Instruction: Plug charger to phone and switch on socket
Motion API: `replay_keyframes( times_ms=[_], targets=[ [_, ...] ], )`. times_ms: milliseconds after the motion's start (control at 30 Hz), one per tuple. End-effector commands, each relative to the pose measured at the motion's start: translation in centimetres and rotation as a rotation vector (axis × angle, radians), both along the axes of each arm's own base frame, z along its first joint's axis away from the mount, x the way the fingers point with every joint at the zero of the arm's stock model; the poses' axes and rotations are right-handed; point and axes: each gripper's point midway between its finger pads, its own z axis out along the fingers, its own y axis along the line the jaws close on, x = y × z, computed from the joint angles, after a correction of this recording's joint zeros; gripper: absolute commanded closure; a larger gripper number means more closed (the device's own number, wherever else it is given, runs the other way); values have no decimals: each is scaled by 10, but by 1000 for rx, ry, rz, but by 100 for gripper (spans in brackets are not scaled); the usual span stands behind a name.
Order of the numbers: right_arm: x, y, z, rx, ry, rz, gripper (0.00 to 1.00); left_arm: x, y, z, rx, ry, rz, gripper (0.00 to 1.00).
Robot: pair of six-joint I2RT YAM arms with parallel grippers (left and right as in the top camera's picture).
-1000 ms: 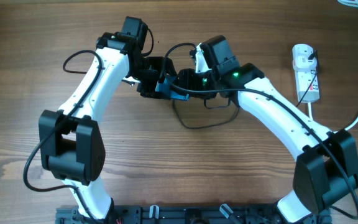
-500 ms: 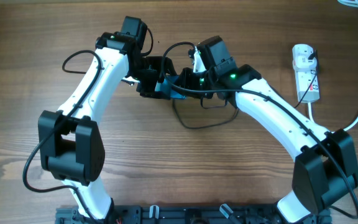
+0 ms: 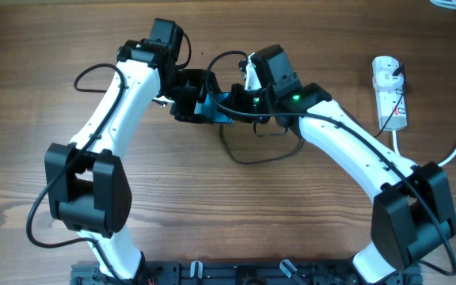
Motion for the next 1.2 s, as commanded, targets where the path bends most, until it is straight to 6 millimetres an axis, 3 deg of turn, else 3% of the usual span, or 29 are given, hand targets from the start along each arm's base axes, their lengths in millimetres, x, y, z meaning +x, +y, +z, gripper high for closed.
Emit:
replay_keyframes(
  times_ms=[0,167,367,567,700,800,967,1033,1167],
  targets=[
    [-9,17,10,75,14,71,96,-3,-14,20,-59,-24,-22,58],
    [-9,14,8,72,38,53,96,-3,-14,20,-59,-24,-22,16],
    [-4,4,10,97,62,38,96,5,-16,22,-63,-160,-159,2],
    [8,-29,3,84,118,-30,96,20,-18,26,-56,-400,-386,0],
    [15,-50,12,135,112,-11,96,23,-21,36,-113,-587,-589,0],
    [17,-71,22,127,91,-33,96,25,-18,43,-167,-608,-583,0],
    [11,-110,64,86,-27,-84,96,17,-25,71,-361,-811,-733,0],
    [4,-127,90,87,-96,-103,96,19,-21,72,-366,-815,-722,0],
    [-14,-152,111,99,-162,-168,96,20,-20,72,-365,-816,-721,0]
  ],
)
